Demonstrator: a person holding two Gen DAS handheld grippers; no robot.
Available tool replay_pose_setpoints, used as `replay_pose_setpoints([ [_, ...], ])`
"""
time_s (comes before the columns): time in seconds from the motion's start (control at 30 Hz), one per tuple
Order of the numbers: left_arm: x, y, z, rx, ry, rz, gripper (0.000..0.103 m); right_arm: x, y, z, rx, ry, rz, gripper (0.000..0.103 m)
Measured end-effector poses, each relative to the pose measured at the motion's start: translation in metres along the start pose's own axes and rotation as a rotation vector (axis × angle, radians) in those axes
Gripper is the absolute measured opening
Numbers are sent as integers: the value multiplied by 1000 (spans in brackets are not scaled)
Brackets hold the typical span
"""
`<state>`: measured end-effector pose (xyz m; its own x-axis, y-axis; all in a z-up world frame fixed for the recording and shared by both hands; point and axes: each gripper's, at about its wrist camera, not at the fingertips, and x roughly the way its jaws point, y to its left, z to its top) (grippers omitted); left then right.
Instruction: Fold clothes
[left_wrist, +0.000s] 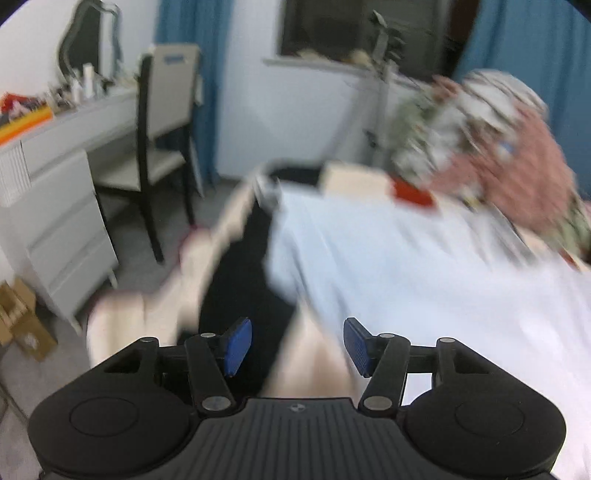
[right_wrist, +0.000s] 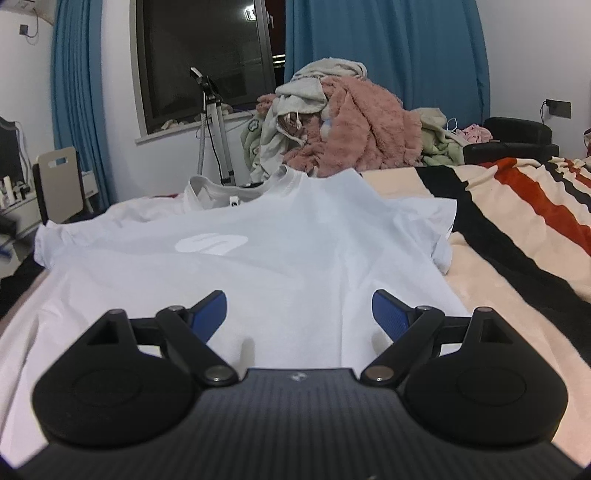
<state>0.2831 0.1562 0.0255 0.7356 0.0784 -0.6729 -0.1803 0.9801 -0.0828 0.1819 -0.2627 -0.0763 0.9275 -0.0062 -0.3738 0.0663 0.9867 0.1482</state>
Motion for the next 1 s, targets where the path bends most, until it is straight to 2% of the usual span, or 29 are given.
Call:
replay_pose_setpoints([
  [0.1, -66, -9, -78, 12, 100, -79, 58, -17, 0, 4, -10, -22, 5, 87],
  [0.2, -115, -12, -140, -7, 186, -197, 54, -36, 2, 8, -20, -36, 12, 87],
  [0.3, -149, -17, -182, 18, 211, -256, 52, -60, 2, 10, -28, -34, 15, 87],
  [0.37, -162, -19, -202, 40, 220, -267, 52, -77, 2, 8, -31, -39, 16, 87],
  [0.47, -165, -23, -223, 39, 266, -283, 52, -98, 2, 6, -37, -39, 10, 87],
  [0.53, -155, -27, -229, 58, 336, -286, 51, -107, 1, 7, -37, -34, 5, 87],
  [0.6, -140, -23, -220, 55, 366, -260, 32, -111, 2, 8, -37, -35, -2, 87],
  [0.63, -137, -20, -218, 50, 379, -241, 13, -112, 3, 8, -39, -37, -7, 87],
  [0.67, -135, -13, -216, 31, 391, -241, 6, -113, 3, 8, -41, -36, -13, 87],
  [0.77, -143, 15, -207, -94, 453, -314, 2, -112, 3, 7, -46, -28, -29, 87],
  [0.8, -150, 25, -201, -114, 452, -317, 2, -113, 2, 7, -44, -26, -32, 87],
  [0.87, -166, 44, -189, -110, 430, -272, 2, -114, 2, 7, -42, -34, -33, 87],
  [1.0, -173, 83, -166, -66, 422, -104, 2, -114, 3, 10, -47, -49, -28, 87],
])
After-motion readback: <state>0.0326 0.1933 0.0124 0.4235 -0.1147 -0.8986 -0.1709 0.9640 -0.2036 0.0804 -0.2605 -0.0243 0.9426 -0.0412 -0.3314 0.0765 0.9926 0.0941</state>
